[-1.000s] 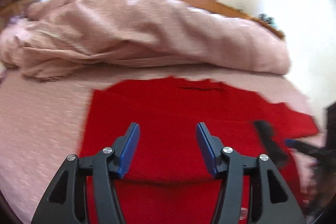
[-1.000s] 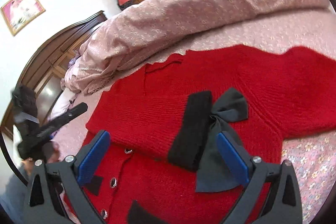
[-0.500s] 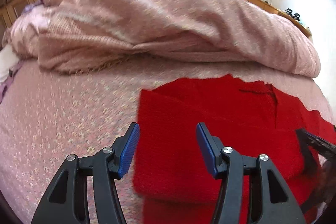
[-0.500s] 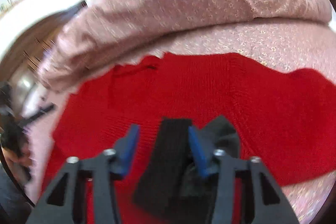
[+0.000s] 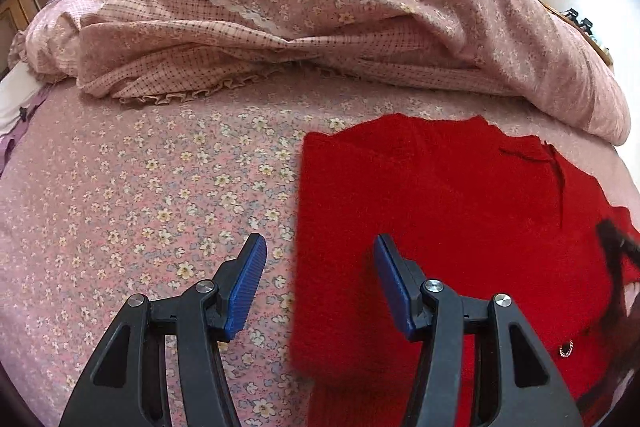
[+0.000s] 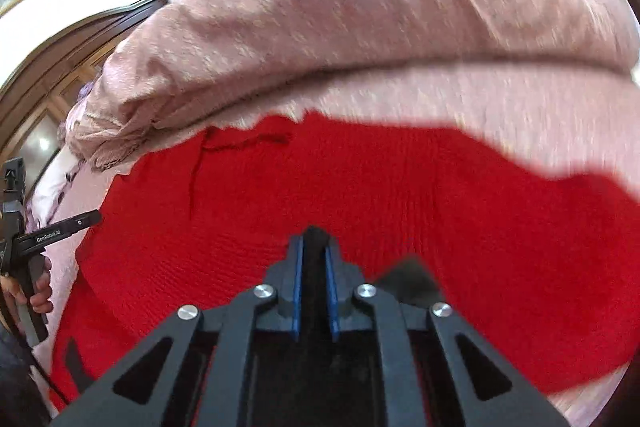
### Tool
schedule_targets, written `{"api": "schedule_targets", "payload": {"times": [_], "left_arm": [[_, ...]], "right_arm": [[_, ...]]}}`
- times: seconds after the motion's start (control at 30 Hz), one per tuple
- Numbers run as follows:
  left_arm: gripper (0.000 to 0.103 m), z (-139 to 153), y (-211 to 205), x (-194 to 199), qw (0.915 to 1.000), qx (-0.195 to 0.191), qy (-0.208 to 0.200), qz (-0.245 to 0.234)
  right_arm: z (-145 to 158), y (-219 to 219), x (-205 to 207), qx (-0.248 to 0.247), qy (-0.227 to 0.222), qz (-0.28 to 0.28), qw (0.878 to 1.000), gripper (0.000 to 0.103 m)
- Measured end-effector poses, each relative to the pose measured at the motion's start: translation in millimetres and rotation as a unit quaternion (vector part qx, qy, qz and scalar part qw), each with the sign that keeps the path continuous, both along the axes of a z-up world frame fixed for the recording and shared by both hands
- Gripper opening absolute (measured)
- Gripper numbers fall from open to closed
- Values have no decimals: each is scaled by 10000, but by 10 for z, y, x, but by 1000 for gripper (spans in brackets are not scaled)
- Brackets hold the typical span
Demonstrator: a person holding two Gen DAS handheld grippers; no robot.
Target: Fold small clothes
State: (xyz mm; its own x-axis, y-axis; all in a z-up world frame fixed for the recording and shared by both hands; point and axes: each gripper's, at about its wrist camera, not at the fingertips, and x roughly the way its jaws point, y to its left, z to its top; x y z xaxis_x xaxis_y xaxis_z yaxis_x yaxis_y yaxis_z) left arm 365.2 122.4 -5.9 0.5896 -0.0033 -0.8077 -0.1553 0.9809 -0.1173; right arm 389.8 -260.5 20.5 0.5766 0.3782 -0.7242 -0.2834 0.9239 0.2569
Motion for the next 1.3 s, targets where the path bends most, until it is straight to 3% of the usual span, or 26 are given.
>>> {"api": "schedule_targets", "payload": {"times": [0.17, 0.3, 0.37, 0.47, 0.53, 0.57, 0.6, 0.63, 0.73, 0.8, 0.83, 0.87, 0.9, 0.97, 1.03, 1.17, 1.3], "left_arm": [[50, 70, 80, 3, 9996, -50, -194, 214], [50, 61, 92, 30, 9996, -106, -168, 223], [50, 43, 61, 47, 9997, -14, -119, 189], [50, 34, 18, 42, 9998, 110, -93, 128], [50, 52, -10, 34, 9997, 213, -129, 79], [50, 65, -46, 29, 9995, 273, -147, 36], [50, 81, -89, 17, 9993, 345, -145, 5], [50, 76, -118, 22, 9991, 421, -106, -14], [50, -5, -154, 50, 9985, 527, 98, -59], [46, -89, -79, 66, 9991, 396, 156, -47], [36, -103, -60, 44, 9993, 332, 132, -61], [6, -109, -44, 35, 9996, 263, 90, -96], [6, -104, -35, 41, 9993, 356, 100, -75], [4, -77, -49, 28, 9988, 467, -8, -147], [4, -76, -12, 26, 9985, 536, -72, -79], [4, -145, 216, 103, 9999, 41, 138, 83], [7, -107, 152, 137, 9992, 341, 172, -95]], "right_arm": [[318, 213, 308, -499, -668, 269, 9962, 10], [202, 256, 504, -629, -619, 147, 9960, 11], [50, 265, 544, -724, -338, 90, 9968, 13], [-114, 212, 505, -875, -31, -58, 9961, 24], [-89, 114, 421, -662, -2, -96, 9978, 43], [-54, 33, 354, -500, 55, -179, 9986, 58], [-17, -64, 266, -259, 59, -303, 9992, 66], [3, -140, 201, -57, 107, -412, 9991, 66], [-42, -258, 100, 585, 528, -425, 9960, 66], [-113, -227, 22, 645, 652, -336, 9952, 66], [-127, -195, 0, 570, 614, -328, 9959, 64], [-134, -147, -31, 462, 531, -286, 9971, 56], [-132, -95, -48, 416, 458, -200, 9979, 38], [-136, -30, -68, 365, 406, -95, 9985, 16], [-110, -4, -109, 374, 319, -13, 9988, 15], [-93, 68, -209, 486, 427, 36, 9979, 15], [-167, 103, -274, 322, 548, 24, 9980, 15]]}}
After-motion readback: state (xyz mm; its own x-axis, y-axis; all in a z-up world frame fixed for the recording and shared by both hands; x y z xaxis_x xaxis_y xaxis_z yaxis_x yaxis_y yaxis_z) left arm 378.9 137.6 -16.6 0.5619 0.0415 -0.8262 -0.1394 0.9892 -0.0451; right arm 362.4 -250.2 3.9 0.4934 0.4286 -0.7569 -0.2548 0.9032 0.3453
